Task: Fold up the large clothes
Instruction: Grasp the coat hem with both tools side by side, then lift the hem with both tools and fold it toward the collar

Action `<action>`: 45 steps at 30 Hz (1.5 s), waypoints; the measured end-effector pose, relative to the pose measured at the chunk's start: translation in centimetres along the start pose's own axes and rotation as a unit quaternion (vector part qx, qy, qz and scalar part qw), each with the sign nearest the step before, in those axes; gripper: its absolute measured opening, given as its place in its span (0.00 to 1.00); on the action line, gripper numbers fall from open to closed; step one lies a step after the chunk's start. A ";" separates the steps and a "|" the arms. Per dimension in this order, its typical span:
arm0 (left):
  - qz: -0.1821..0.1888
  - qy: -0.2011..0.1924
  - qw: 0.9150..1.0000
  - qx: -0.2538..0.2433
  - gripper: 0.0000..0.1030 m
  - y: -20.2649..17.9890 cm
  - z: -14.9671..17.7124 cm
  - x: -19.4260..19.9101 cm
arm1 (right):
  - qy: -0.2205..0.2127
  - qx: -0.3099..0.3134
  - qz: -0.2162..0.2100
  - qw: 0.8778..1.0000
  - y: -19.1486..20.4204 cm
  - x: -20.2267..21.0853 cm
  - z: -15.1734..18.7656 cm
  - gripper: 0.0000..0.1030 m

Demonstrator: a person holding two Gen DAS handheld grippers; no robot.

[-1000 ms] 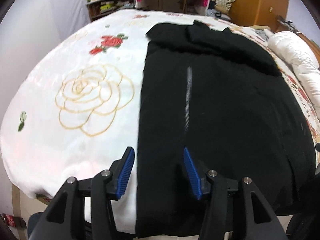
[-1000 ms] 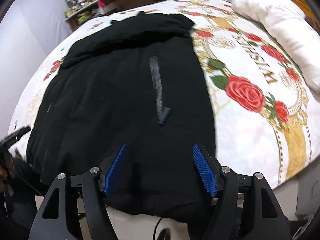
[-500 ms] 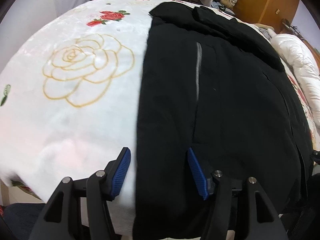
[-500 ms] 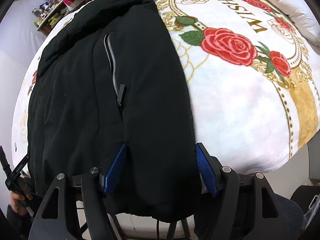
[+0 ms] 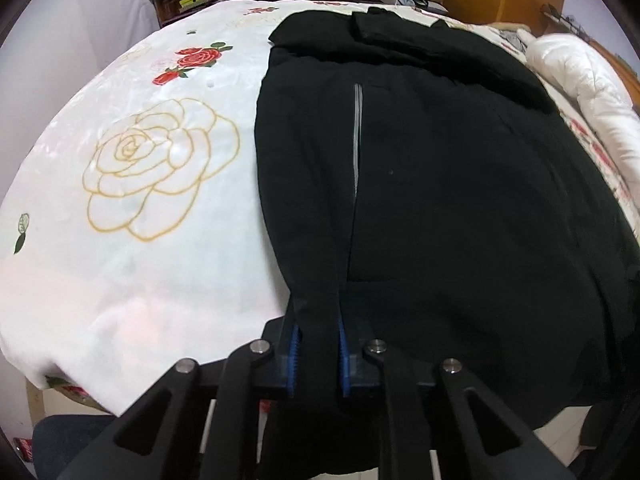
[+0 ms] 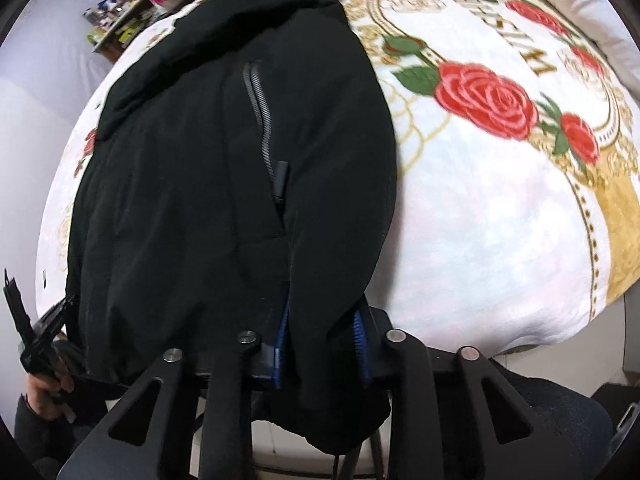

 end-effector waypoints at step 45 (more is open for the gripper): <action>0.136 -0.155 0.975 0.081 0.13 -4.9 -33.8 3.5 | -0.217 -0.001 -0.060 0.974 -0.7 9.0 -33.8 0.19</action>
Point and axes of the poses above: each gripper's, at about its wrist camera, not at the fingertips, and x roughly against the way its jaws point, y to its left, z to its underside, the point moved 7 cm from there along -x, roughly the way its jaws point, and after that the axes turned 14 degrees about x, right-handed, at the moved point
